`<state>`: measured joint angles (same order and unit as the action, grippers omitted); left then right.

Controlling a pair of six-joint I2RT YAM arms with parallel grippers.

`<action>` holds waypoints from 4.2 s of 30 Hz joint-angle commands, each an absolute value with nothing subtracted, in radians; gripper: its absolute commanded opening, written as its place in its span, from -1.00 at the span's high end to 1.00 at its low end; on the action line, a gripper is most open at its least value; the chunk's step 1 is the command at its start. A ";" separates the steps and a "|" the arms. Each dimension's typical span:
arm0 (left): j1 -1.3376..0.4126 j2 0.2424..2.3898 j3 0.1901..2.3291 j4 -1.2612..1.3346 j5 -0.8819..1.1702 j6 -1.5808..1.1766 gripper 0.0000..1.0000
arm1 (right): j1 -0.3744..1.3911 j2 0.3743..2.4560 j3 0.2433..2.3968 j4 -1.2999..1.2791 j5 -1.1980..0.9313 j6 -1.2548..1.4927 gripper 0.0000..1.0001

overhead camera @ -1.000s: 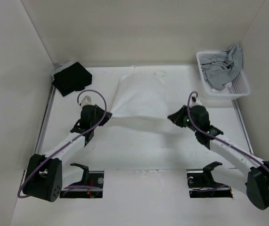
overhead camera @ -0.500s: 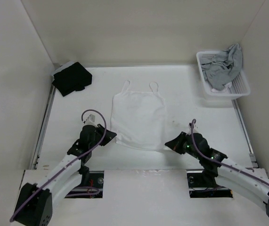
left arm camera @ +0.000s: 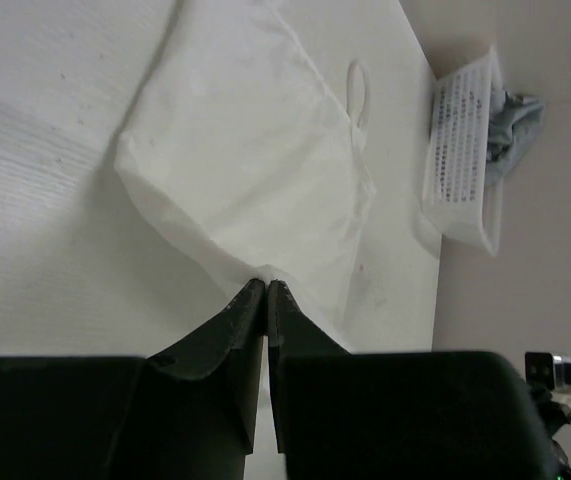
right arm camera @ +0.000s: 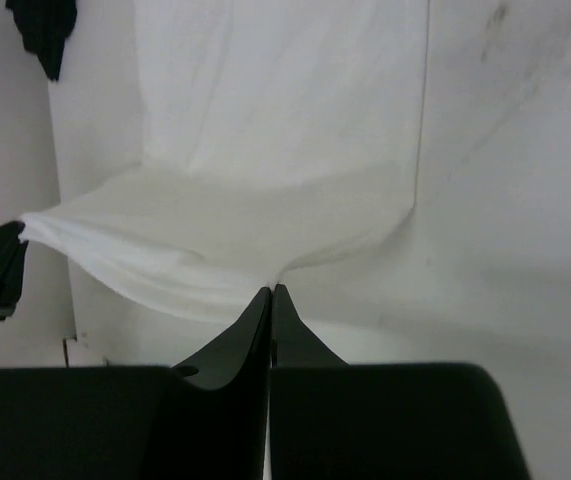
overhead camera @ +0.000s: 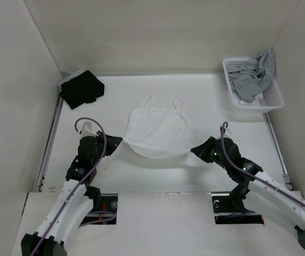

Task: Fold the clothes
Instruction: Fold the tank top

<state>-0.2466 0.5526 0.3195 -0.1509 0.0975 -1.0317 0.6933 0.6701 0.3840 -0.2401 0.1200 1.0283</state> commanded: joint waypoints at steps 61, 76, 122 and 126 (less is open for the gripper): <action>-0.219 1.783 0.687 0.514 -0.005 -1.008 0.70 | 0.317 1.588 0.557 0.454 -0.043 0.923 0.16; -0.219 1.761 0.660 0.541 -0.005 -1.015 0.92 | 0.308 1.674 0.558 0.563 -0.012 1.015 0.85; -0.266 1.234 0.623 0.275 -0.041 -0.979 0.96 | 0.281 1.218 0.661 0.127 -0.086 0.730 0.94; -0.268 1.091 0.467 0.279 0.001 -0.983 0.96 | 0.289 1.080 0.511 0.115 -0.075 0.745 0.94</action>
<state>-0.2646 1.1805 0.5537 0.2424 -0.0303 -0.9771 0.2829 1.1641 0.5964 0.0853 -0.0711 0.7513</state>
